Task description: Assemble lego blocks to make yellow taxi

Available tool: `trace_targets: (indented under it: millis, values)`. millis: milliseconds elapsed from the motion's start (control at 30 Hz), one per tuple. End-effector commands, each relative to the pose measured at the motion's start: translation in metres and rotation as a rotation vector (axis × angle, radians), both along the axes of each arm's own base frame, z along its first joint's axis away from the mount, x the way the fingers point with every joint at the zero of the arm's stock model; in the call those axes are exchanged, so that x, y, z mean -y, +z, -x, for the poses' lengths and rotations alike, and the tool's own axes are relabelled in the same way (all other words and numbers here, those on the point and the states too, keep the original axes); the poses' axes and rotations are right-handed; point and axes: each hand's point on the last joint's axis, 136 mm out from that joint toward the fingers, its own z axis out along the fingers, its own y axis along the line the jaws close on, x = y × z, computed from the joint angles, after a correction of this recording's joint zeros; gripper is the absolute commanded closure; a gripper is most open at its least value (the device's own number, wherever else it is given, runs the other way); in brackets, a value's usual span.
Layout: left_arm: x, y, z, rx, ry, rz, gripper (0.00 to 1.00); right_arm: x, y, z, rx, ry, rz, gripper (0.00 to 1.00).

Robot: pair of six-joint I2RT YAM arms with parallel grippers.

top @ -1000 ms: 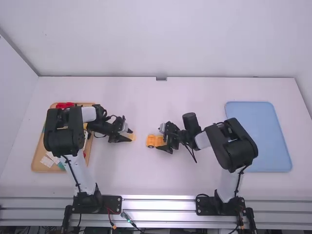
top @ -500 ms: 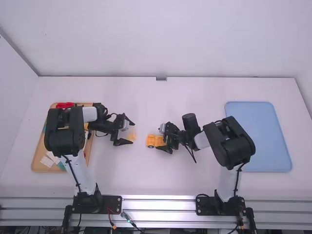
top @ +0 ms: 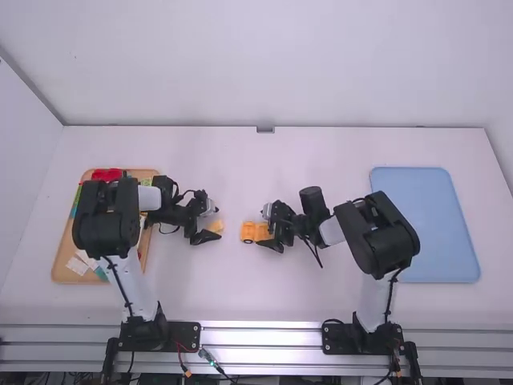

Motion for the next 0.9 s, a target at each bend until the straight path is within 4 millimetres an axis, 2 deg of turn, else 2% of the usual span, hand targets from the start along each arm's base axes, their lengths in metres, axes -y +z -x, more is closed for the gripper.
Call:
trace_targets:
  millis: [0,100,133,167,333,367,567,667,800,867]
  values:
    - [0.001,0.001,0.006,-0.027,0.02,0.005,0.04,0.002,-0.006,0.003,-0.02,-0.002,0.006,0.01]
    - [0.0,-0.002,0.003,-0.032,0.043,-0.001,0.05,0.002,-0.007,0.003,-0.021,-0.003,0.007,0.01]
    - [-0.002,-0.006,0.001,-0.041,0.064,-0.022,0.07,0.002,-0.007,0.003,-0.022,-0.002,0.006,0.01]
    - [-0.003,-0.01,-0.001,-0.048,0.083,-0.044,0.14,0.002,-0.007,0.003,-0.021,-0.003,0.007,0.01]
    - [-0.005,-0.016,-0.002,-0.049,0.108,-0.06,0.25,0.002,-0.006,0.003,-0.018,-0.002,0.005,0.01]
    - [-0.006,-0.017,-0.001,-0.053,0.112,-0.061,0.23,0.002,-0.006,0.002,-0.018,-0.002,0.005,0.01]
    - [-0.005,-0.018,0.003,-0.076,0.109,-0.061,0.44,0.002,-0.006,0.002,-0.017,-0.002,0.004,0.01]
    - [-0.005,-0.018,0.008,-0.079,0.094,-0.064,0.42,0.001,-0.005,0.001,-0.012,-0.004,0.001,0.01]
    - [-0.004,-0.018,0.012,-0.074,0.07,-0.066,0.01,0.0,-0.003,-0.001,-0.016,-0.014,-0.008,0.01]
    - [-0.007,-0.019,0.011,-0.069,0.076,-0.07,0.01,0.0,-0.003,-0.001,-0.016,-0.013,-0.008,0.01]
